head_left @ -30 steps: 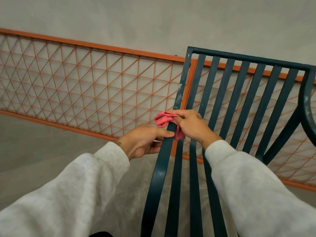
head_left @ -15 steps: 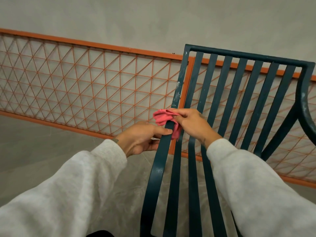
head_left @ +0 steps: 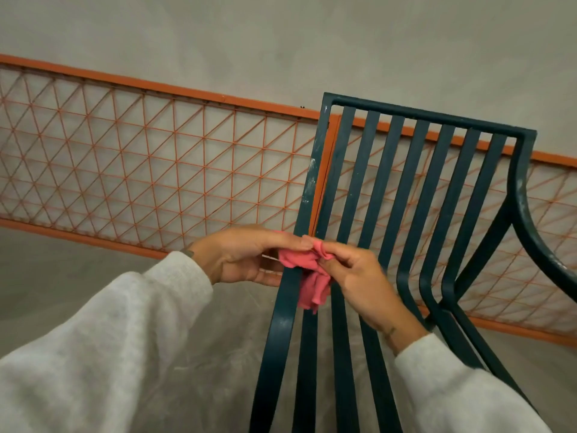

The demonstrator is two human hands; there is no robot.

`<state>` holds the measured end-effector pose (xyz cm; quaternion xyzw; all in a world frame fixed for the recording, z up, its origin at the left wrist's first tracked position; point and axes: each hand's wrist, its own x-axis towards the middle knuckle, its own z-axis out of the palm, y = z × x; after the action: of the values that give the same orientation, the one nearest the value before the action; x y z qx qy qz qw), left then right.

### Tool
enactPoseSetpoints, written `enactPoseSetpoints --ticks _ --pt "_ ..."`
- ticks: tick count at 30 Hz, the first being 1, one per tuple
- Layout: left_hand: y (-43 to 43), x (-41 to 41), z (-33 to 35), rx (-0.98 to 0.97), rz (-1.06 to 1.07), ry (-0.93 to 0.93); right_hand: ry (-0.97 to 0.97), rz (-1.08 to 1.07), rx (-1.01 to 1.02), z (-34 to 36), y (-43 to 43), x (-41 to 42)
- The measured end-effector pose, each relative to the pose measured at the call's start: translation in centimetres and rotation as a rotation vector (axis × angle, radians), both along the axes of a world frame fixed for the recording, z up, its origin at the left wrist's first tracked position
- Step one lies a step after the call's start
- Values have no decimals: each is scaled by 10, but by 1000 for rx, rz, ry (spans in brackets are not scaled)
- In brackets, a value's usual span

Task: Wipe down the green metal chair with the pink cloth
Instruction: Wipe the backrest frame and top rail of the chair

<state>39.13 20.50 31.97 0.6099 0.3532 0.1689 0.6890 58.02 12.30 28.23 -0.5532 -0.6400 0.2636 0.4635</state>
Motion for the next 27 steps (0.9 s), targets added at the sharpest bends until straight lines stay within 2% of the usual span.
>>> enactPoseSetpoints --ticks 5,8,12,14,16,17,20,24,27 --pt "18 6 3 -28 78 -26 190 -59 -31 14 -4 9" --pt "31 15 -2 -25 163 -56 171 -190 58 30 14 8" --pt "44 21 -6 -22 193 -87 246 -306 100 51 32 -1" --pt "48 25 -10 -19 199 -114 158 -355 80 43 29 -14" --pt "49 28 -17 -44 219 -155 -34 -331 -6 21 23 -29" --pt "50 29 -20 -61 223 -168 -70 -318 -45 12 21 -34" --pt "54 29 -23 -94 224 -213 64 -260 -103 10 23 -33" --pt "53 25 -25 -152 210 -269 73 -278 -114 27 28 -37" --pt "56 25 -26 -192 180 -295 194 -271 -156 32 36 -41"
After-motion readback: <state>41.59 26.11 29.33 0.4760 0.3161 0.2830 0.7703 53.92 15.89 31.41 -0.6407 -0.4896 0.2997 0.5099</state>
